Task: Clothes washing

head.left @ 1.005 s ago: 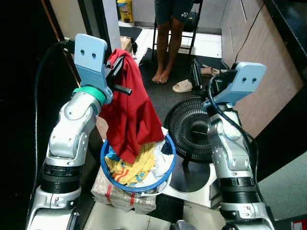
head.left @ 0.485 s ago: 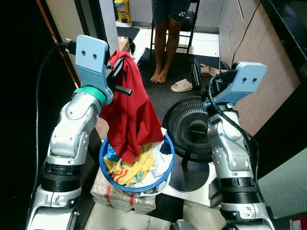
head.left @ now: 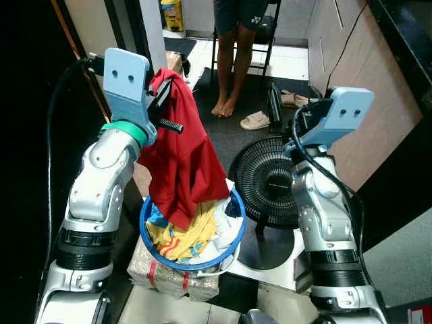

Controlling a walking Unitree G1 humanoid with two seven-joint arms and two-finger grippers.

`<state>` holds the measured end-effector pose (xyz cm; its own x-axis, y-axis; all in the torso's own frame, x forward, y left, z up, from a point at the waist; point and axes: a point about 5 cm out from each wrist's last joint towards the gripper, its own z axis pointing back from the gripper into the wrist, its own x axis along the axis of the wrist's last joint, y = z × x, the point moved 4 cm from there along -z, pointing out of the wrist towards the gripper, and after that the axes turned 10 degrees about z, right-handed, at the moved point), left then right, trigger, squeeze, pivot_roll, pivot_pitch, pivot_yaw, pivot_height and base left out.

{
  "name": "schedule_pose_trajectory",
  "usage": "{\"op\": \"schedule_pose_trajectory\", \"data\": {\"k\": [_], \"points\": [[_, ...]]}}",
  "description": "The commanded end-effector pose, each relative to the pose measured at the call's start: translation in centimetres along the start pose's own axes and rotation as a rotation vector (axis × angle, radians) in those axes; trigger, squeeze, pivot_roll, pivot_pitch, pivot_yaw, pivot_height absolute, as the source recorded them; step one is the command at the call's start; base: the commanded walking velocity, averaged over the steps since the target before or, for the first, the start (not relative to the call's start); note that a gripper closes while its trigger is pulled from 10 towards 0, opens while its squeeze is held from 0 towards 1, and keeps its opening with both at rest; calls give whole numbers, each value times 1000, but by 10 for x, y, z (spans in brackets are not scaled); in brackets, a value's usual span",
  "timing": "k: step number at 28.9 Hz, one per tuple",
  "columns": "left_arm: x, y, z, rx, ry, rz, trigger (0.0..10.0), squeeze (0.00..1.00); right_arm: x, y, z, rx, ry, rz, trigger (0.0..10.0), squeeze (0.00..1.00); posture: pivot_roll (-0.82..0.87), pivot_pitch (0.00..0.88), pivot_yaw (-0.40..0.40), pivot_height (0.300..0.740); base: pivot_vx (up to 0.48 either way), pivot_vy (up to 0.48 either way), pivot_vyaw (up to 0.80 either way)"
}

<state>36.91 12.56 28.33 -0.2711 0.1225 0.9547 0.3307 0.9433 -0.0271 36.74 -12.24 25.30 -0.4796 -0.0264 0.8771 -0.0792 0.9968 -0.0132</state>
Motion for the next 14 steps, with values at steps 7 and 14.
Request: {"op": "schedule_pose_trajectory", "data": {"k": [7, 14], "points": [[13, 5, -2, 21, -49, -24, 10000, 0, 0, 0, -1, 3, 6, 9, 10000, 0, -116, 0, 56, 726, 0, 0, 0], [11, 3, -1, 19, -48, -23, 10000, 0, 0, 1, -1, 7, 5, 12, 10000, 0, -117, 0, 52, 726, 0, 0, 0]]}}
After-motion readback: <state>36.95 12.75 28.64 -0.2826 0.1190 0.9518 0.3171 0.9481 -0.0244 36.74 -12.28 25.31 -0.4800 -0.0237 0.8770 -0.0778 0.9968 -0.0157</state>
